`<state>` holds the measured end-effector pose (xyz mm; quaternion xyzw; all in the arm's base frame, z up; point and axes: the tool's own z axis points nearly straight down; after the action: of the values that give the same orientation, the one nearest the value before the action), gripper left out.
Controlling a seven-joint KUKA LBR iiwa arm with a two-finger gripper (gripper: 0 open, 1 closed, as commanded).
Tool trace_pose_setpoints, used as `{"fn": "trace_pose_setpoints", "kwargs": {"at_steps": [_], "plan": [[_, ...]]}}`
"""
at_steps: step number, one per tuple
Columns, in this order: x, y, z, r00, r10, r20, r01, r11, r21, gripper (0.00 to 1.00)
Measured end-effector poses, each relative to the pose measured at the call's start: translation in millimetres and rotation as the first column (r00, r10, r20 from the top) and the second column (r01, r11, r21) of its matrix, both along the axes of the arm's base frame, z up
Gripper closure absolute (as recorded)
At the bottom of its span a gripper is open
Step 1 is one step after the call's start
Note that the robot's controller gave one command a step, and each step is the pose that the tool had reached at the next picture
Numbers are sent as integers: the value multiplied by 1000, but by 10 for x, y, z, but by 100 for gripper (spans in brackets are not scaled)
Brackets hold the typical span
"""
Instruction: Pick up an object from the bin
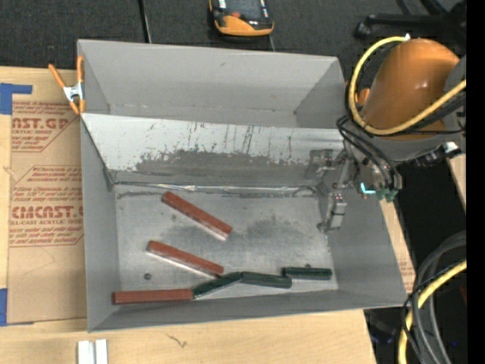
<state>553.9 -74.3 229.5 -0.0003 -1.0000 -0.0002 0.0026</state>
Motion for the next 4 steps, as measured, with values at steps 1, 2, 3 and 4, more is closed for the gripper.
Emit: {"fn": "trace_pose_setpoints", "kwargs": {"at_steps": [1, 2, 3, 4], "plan": [[16, 3, 40, 1000, 1, 8, -1, 1000, -1, 0], [-315, 291, -691, 996, 91, 10, -91, 996, -1, 0], [-657, 614, -695, 988, 152, 2, -152, 988, 1, 0], [-590, 745, -925, 992, 129, 5, -129, 992, 0, 0]]}}
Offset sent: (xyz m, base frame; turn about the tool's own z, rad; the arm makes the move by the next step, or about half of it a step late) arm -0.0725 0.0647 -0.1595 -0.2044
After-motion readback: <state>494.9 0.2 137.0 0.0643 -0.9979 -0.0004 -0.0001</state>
